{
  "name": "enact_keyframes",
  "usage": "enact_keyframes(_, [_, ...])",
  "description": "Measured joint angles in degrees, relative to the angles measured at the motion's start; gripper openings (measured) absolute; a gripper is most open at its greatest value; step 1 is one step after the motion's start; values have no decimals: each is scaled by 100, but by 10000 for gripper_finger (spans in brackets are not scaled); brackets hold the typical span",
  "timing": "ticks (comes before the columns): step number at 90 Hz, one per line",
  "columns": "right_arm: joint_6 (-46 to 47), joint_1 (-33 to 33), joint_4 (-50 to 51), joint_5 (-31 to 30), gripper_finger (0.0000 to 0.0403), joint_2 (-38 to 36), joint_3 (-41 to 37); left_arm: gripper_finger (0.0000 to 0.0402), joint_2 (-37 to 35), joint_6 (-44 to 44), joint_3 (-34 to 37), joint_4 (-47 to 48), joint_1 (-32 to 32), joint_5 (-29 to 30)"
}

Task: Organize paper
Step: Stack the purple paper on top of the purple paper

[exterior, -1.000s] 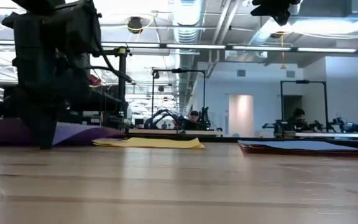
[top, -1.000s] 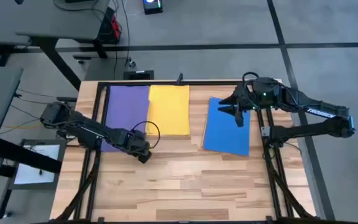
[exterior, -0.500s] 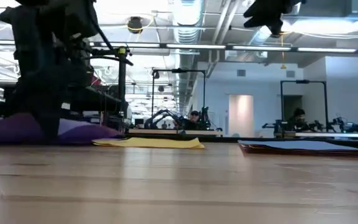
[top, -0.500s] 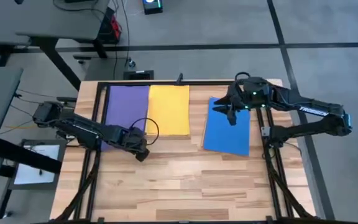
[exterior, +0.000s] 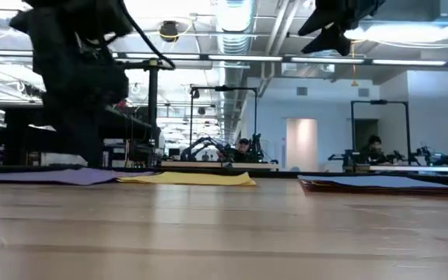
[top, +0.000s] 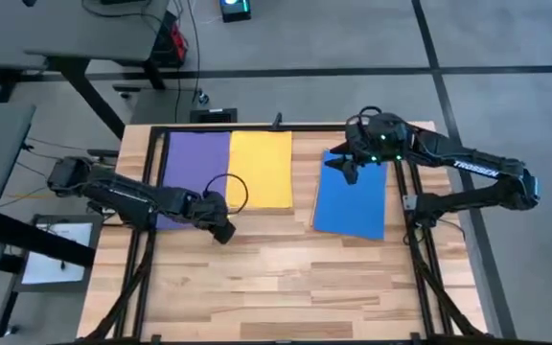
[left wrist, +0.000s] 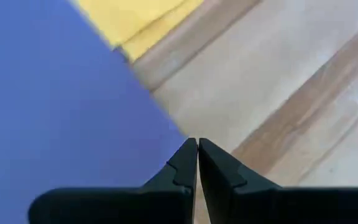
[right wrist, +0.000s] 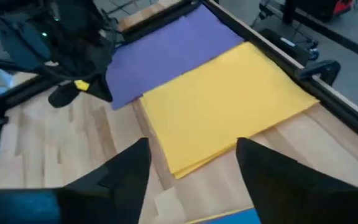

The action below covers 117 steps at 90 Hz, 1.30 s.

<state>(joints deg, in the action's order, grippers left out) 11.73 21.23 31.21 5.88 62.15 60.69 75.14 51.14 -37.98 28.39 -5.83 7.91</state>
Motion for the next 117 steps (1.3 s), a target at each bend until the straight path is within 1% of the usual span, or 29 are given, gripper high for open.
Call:
enact_keyframes(7, [-152,-2,1,1,236,124,0,0,116,-392,0,-92,210,-307])
enact_keyframes(16, [-222,-15,-61,21,234,258,-1,0,404,-664,2,92,358,-547])
enact_keyframes(20, [-258,-21,-61,21,232,282,0,0,525,-838,7,9,373,-842])
enact_keyframes(27, [-267,-17,-78,21,230,282,0,0,683,-1187,4,-486,338,-1636])
enact_keyframes(30, [-291,-14,-92,21,229,282,-2,0,724,-1291,0,-647,309,-1886])
enact_keyframes(34, [-320,5,-99,21,228,272,-1,0,746,-1331,-2,-728,264,-2086])
enact_keyframes(39, [-317,52,-83,23,228,262,0,0,745,-1354,-2,-587,210,-2139])
enact_keyframes(43, [-302,83,-84,25,228,262,-1,0,745,-1409,-4,-290,181,-2066])
enact_keyframes(51, [-330,151,-82,22,228,272,-1,0,744,-1518,-2,582,173,-1651])
enact_keyframes(57, [-365,206,-80,16,228,277,-2,0,738,-1558,-12,889,216,-1352])
enact_keyframes(70, [-404,300,-169,16,228,277,-2,0,725,-1732,150,929,389,-1318])
enact_keyframes(93, [-420,367,-648,8,228,273,-2,0,701,-916,286,1009,405,-582])
enact_keyframes(97, [-426,367,-767,8,228,279,-2,0,636,-902,288,1033,377,-415])
enact_keyframes(110, [-562,367,-976,8,228,410,-2,0,314,-976,240,1230,386,535])
enact_keyframes(117, [-577,367,-982,8,228,613,-2,0,155,-994,269,1469,468,782])
